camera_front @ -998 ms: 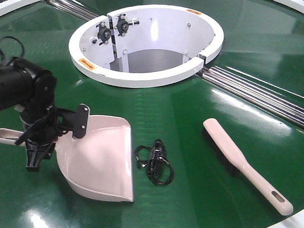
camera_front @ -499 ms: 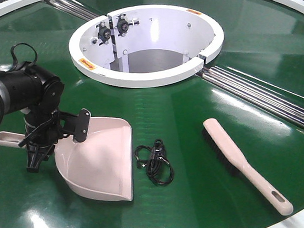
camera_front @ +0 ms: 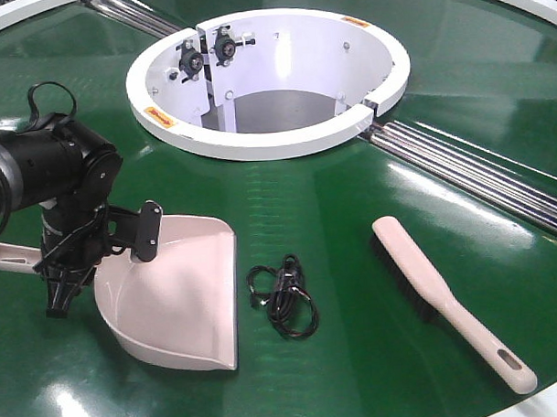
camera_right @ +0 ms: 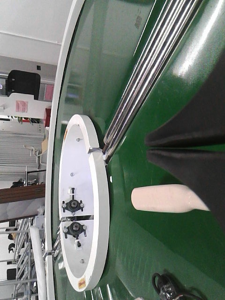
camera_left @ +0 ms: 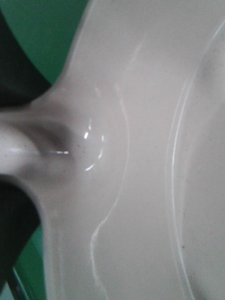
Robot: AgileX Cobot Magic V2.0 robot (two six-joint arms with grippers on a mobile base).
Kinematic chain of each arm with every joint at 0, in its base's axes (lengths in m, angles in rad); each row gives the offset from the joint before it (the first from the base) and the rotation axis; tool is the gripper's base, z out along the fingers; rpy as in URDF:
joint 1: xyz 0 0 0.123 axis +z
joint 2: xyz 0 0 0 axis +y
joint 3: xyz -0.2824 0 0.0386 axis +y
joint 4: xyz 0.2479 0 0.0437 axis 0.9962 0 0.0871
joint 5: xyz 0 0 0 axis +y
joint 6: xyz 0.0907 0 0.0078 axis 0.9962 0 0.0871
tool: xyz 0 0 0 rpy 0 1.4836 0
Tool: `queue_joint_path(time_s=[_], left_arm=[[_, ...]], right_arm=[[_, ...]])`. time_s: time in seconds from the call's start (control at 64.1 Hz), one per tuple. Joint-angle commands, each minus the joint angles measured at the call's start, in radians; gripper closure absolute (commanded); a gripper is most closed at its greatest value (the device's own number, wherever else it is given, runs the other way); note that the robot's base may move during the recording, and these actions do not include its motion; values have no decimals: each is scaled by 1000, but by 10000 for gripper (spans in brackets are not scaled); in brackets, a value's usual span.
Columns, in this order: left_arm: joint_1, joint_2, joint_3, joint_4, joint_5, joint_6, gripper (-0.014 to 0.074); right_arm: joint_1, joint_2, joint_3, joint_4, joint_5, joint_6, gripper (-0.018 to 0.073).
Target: Clean and inspect green conveyor with broom and dustpan
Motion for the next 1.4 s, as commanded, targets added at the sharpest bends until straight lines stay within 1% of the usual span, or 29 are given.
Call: queue_joint_path(time_s=[0.0,0.265,0.499,0.702,0.905,1.045,1.388], left_arm=[[-5,-65,-22,38,57,-29,604],[-5,-80,-22,28,57,-29,603],[-5,-80,-22,-13,49,-28,603],[-5,-80,-22,-30,47,-28,603],[-5,-80,-22,-32,20,-29,603],[-5,-75,-21,-50,13,-31,603],[-5,-63,-16,-37,11,-61,603]], right_arm=[[-1,-12,3,-3,-70,0,568],[-1,-12,3,-3,-70,0,568],[-1,-12,3,-3,-70,0,568],[-1,-12,3,-3,-70,0,568],[-1,-12,3,-3,-70,0,568],[-1,-12,3,-3,-70,0,568],[-1,-12,3,-3,-70,0,568]])
